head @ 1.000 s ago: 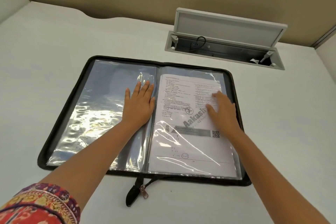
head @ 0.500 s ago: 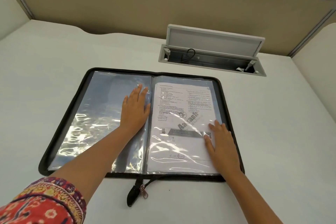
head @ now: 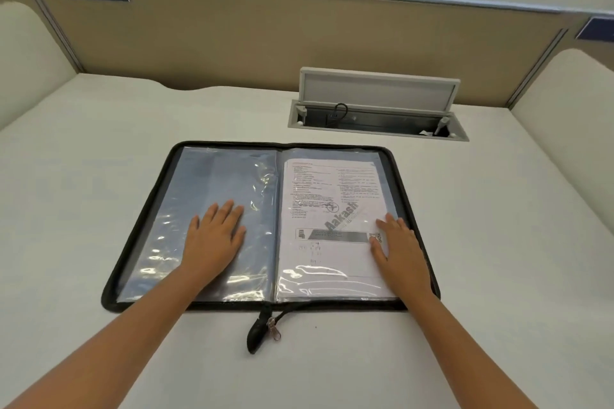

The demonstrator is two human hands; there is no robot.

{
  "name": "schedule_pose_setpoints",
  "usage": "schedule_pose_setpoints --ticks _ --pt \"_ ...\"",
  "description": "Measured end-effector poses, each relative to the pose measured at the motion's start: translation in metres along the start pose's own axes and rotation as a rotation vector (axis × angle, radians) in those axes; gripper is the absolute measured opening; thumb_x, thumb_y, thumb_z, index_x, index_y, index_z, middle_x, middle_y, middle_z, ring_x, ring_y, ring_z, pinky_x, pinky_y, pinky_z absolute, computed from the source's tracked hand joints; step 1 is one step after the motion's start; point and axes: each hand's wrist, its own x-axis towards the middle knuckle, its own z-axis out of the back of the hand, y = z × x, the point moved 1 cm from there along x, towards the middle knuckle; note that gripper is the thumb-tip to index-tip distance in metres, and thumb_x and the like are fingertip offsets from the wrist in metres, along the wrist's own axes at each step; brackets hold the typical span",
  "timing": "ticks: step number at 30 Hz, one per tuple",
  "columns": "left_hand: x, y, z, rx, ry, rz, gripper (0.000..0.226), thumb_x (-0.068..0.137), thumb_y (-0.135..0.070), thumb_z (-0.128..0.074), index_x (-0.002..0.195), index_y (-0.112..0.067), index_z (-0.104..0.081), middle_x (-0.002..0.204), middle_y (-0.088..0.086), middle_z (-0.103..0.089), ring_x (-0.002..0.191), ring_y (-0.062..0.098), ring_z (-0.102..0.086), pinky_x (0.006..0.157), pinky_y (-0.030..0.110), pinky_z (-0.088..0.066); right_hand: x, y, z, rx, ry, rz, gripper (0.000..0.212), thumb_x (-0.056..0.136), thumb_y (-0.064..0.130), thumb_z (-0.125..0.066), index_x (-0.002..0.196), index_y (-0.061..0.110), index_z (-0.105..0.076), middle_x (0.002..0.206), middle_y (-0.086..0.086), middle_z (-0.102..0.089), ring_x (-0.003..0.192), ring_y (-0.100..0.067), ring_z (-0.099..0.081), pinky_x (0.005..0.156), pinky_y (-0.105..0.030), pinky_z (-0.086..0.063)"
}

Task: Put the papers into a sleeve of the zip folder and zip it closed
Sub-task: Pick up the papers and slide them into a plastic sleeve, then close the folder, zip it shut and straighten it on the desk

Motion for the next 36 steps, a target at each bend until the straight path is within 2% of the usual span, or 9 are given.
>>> schedule_pose_setpoints --ticks 9,14,18,21,24,28,31,34,36 --pt "-0.029 0.038 0.011 0.044 -0.112 0.231 0.043 0.095 -0.024 -0.036 0.137 -0.022 -0.037 0.151 -0.001 -0.029 0.141 0.032 -0.011 0.109 0.060 -0.007 -0.002 0.001 0.002 0.010 -0.010 0.010 0.044 0.095 0.034 -0.044 0.136 0.017 -0.044 0.150 -0.004 -0.035 0.142 -0.021 -0.022 0.117 -0.036 -0.015" --pt "-0.050 0.072 0.017 -0.146 -0.197 0.578 0.056 0.094 -0.022 -0.039 0.145 -0.025 -0.016 0.156 0.005 -0.011 0.140 0.036 -0.008 0.105 0.066 -0.008 -0.001 0.000 0.001 0.000 -0.011 0.020 0.043 0.095 0.033 -0.045 0.135 0.017 -0.045 0.149 -0.005 -0.035 0.142 -0.023 -0.023 0.117 -0.037 -0.016" --pt "-0.053 0.077 0.024 -0.183 -0.206 0.683 0.059 0.088 -0.020 -0.050 0.140 -0.009 -0.025 0.131 0.027 -0.044 0.117 0.046 -0.039 0.093 0.059 -0.031 0.000 -0.001 0.000 0.005 -0.017 0.016 0.042 0.094 0.033 -0.045 0.133 0.016 -0.047 0.148 -0.006 -0.037 0.141 -0.024 -0.025 0.116 -0.039 -0.020" --pt "-0.044 0.086 0.029 -0.209 -0.156 0.690 0.046 0.088 -0.021 -0.051 0.129 -0.003 -0.040 0.125 0.028 -0.046 0.116 0.045 -0.039 0.093 0.055 -0.034 0.001 0.000 0.000 -0.024 -0.021 0.027 0.042 0.094 0.033 -0.045 0.132 0.015 -0.047 0.147 -0.007 -0.038 0.140 -0.026 -0.026 0.116 -0.041 -0.022" --pt "-0.031 0.109 0.038 -0.477 -0.147 0.793 0.034 0.085 -0.023 -0.051 0.112 -0.003 -0.055 0.114 0.028 -0.055 0.107 0.045 -0.048 0.093 0.049 -0.039 0.000 0.000 0.000 -0.035 -0.024 0.032 0.042 0.095 0.031 -0.045 0.133 0.014 -0.047 0.147 -0.008 -0.038 0.140 -0.027 -0.026 0.116 -0.041 -0.021" --pt "-0.026 0.132 0.052 -0.838 -0.178 0.798 0.017 0.077 -0.008 -0.051 0.067 -0.001 -0.062 0.069 0.021 -0.058 0.067 0.031 -0.053 0.062 0.035 -0.042 0.000 0.001 -0.001 -0.052 -0.028 0.030 0.042 0.095 0.030 -0.044 0.133 0.014 -0.046 0.148 -0.008 -0.037 0.140 -0.027 -0.026 0.116 -0.041 -0.018" --pt "-0.027 0.136 0.075 -1.026 -0.260 0.754 0.014 0.079 -0.007 -0.059 0.088 0.001 -0.067 0.069 0.012 -0.061 0.064 0.026 -0.055 0.059 0.030 -0.038 -0.001 0.002 -0.002 -0.049 -0.040 0.029 0.041 0.095 0.030 -0.045 0.133 0.014 -0.046 0.147 -0.008 -0.038 0.140 -0.027 -0.026 0.116 -0.042 -0.018" --pt "-0.030 0.131 0.108 -1.089 -0.162 0.595 0.011 0.088 -0.006 -0.053 0.091 -0.010 -0.063 0.049 -0.012 -0.065 0.045 0.003 -0.060 0.059 0.025 -0.044 0.000 0.001 -0.002 -0.065 -0.032 0.028 0.041 0.095 0.030 -0.045 0.133 0.015 -0.046 0.147 -0.008 -0.037 0.140 -0.027 -0.026 0.116 -0.043 -0.019" --pt "-0.033 0.126 0.132 -1.121 -0.099 0.472 0.016 0.091 -0.009 -0.050 0.101 -0.014 -0.062 0.055 -0.016 -0.068 0.048 -0.001 -0.062 0.058 0.021 -0.051 0.001 0.001 -0.002 -0.084 -0.019 0.025 0.043 0.095 0.031 -0.044 0.134 0.015 -0.044 0.148 -0.008 -0.036 0.140 -0.027 -0.026 0.116 -0.043 -0.020"
